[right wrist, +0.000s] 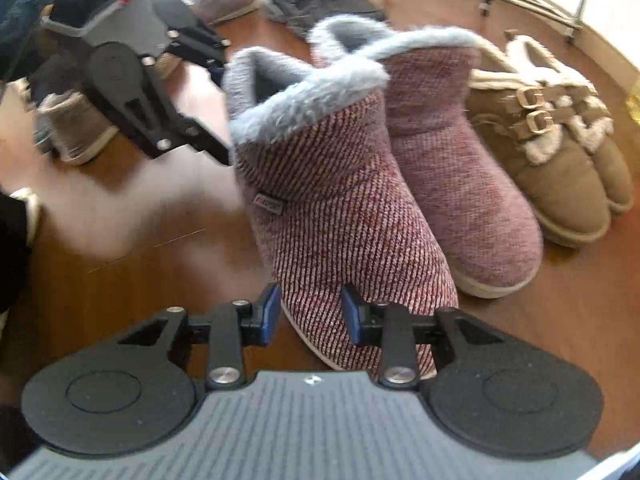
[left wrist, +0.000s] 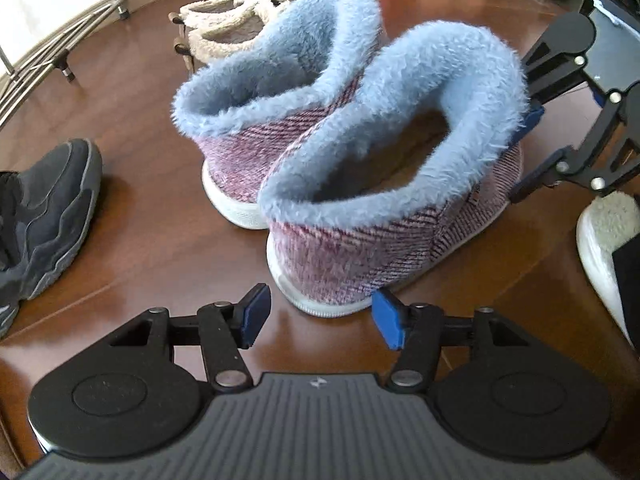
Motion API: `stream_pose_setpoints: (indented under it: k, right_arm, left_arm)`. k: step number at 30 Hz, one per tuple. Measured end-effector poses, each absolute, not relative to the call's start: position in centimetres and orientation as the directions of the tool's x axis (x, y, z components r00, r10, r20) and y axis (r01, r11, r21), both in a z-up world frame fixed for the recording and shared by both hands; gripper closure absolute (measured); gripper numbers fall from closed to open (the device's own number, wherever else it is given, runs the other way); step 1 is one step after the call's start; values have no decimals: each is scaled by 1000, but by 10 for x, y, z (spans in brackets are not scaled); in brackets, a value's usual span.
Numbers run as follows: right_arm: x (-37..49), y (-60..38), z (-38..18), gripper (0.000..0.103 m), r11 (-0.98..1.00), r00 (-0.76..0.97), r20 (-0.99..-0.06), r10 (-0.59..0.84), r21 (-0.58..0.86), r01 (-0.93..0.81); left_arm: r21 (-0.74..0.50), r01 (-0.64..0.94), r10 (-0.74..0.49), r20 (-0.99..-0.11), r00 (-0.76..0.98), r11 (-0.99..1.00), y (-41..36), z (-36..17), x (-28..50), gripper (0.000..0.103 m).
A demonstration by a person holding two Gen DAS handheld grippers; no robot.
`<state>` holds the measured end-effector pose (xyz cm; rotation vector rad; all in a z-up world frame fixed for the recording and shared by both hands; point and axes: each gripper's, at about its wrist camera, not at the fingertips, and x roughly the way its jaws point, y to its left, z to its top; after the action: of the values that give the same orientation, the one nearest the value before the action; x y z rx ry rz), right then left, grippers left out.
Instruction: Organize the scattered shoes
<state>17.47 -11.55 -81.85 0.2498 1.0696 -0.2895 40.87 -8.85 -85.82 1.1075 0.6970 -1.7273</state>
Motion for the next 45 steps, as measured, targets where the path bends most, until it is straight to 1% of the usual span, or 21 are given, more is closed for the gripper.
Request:
stream_pose_setpoints:
  k: [2, 4, 6, 8, 11, 15, 17, 18, 19, 21, 24, 26, 29, 32, 34, 37, 39, 40, 44, 45]
  right_arm:
    - [174, -119, -817, 71, 927, 443, -889, -112, 68, 369]
    - [175, -119, -814, 57, 924, 445, -891, -87, 95, 370]
    - [175, -116, -806, 52, 923, 450, -890, -73, 111, 369]
    - [172, -114, -791, 50, 920, 488, -869, -81, 123, 372]
    - [175, -119, -773, 50, 909, 550, -832, -72, 172, 379]
    - [204, -128, -740, 48, 924, 612, -788, -67, 183, 336]
    - [222, -130, -736, 46, 941, 597, -801, -47, 165, 295]
    - [229, -130, -735, 44, 948, 589, -808, -28, 165, 271]
    - [237, -130, -734, 39, 954, 559, -829, -1, 167, 249]
    - [248, -125, -735, 39, 964, 464, -886, 19, 140, 227]
    - [240, -119, -727, 39, 974, 420, -907, 14, 107, 199]
    - [230, -122, -714, 39, 967, 424, -906, 12, 118, 224]
    - [221, -126, -691, 37, 952, 454, -890, -39, 104, 287]
    - [226, -126, -689, 36, 949, 459, -884, -84, 71, 309]
    - [238, -125, -700, 33, 955, 430, -898, -93, 42, 294]
    - [244, -121, -727, 33, 962, 353, -928, -118, -18, 272]
    - [239, -119, -763, 35, 957, 288, -947, -142, -57, 285]
    - [236, -119, -771, 35, 954, 289, -945, -154, -66, 293]
    - [226, -116, -803, 34, 941, 289, -936, -199, -101, 323]
    - [223, -116, -810, 35, 937, 289, -934, -211, -109, 331]
  left_arm:
    - [30, 918, -408, -901, -145, -395, -89, -858, 408, 41]
    - [41, 923, -420, -897, -135, -383, -79, -853, 413, 42]
    - [47, 933, -433, -893, -121, -356, -66, -847, 421, 41]
    - [36, 961, -445, -891, -93, -274, -49, -837, 438, 41]
    - [10, 998, -476, -879, -21, -63, -8, -814, 475, 41]
    - [0, 980, -519, -848, 104, 197, 37, -784, 518, 39]
    - [-15, 950, -534, -830, 163, 313, 58, -771, 537, 39]
    - [-26, 936, -538, -823, 180, 352, 67, -766, 545, 39]
    - [-33, 930, -539, -822, 183, 365, 74, -764, 550, 39]
    - [-42, 926, -540, -822, 182, 376, 85, -763, 555, 39]
    - [-22, 942, -547, -818, 176, 336, 84, -763, 553, 39]
    - [-38, 952, -563, -813, 148, 305, 80, -766, 551, 39]
    - [-82, 963, -582, -809, 86, 256, 66, -774, 547, 39]
    - [-87, 986, -593, -805, 15, 143, 41, -783, 528, 39]
    - [-71, 997, -583, -812, -33, 42, 20, -792, 510, 39]
    - [-2, 989, -560, -824, -86, -149, -10, -809, 477, 39]
    - [51, 968, -550, -830, -94, -244, -27, -819, 459, 38]
    - [73, 957, -540, -836, -96, -281, -35, -824, 452, 39]
    - [78, 925, -511, -849, -134, -373, -55, -836, 429, 39]
    - [69, 920, -501, -853, -147, -387, -59, -837, 423, 39]
